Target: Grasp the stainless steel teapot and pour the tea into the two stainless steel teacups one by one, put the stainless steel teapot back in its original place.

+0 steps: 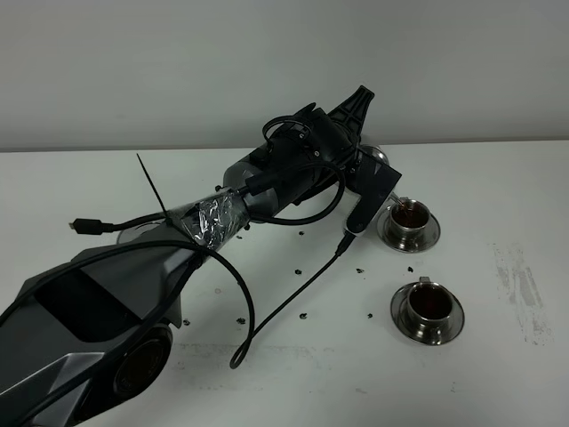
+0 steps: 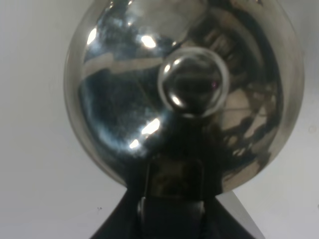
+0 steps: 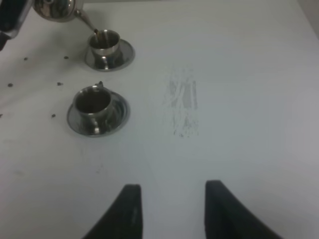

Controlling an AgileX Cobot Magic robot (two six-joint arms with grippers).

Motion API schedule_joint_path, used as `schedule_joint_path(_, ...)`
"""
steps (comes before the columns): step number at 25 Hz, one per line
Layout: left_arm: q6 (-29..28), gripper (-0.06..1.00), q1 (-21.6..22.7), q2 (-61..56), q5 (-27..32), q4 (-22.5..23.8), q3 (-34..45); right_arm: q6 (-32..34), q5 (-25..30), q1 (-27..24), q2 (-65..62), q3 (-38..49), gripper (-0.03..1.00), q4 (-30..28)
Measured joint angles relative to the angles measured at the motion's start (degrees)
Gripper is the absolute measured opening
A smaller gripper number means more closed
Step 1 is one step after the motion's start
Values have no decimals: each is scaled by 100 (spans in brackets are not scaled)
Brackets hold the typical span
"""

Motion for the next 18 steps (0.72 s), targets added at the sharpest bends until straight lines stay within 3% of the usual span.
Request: schedule_joint_path(18, 128, 22, 0, 0, -137, 23, 0, 0, 0, 0, 0, 0, 29, -6)
